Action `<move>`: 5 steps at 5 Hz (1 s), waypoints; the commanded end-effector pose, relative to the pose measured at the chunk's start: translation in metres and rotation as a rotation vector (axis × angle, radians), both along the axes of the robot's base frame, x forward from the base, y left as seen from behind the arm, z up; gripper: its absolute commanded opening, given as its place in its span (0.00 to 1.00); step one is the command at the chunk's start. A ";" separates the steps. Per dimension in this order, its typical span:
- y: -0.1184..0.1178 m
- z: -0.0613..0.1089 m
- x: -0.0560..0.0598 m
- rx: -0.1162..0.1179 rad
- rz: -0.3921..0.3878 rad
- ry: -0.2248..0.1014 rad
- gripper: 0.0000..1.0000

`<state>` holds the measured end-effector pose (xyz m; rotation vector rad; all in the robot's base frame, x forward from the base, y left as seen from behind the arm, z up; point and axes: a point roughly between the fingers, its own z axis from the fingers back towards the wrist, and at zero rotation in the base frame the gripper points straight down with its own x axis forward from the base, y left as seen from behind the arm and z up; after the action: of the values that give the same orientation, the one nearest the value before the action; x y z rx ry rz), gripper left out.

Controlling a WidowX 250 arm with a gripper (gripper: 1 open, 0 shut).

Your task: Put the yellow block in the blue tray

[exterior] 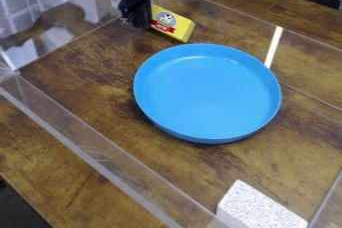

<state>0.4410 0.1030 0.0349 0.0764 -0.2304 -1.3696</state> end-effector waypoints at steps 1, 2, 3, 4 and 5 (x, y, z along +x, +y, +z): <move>-0.004 0.025 0.012 0.014 -0.037 -0.078 0.00; -0.007 0.024 0.011 0.012 -0.063 -0.081 0.00; -0.010 0.023 0.011 0.010 -0.090 -0.084 0.00; -0.014 0.022 0.010 0.008 -0.117 -0.086 0.00; -0.017 0.021 0.008 0.005 -0.144 -0.088 0.00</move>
<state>0.4405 0.0964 0.0314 0.0661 -0.2604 -1.4764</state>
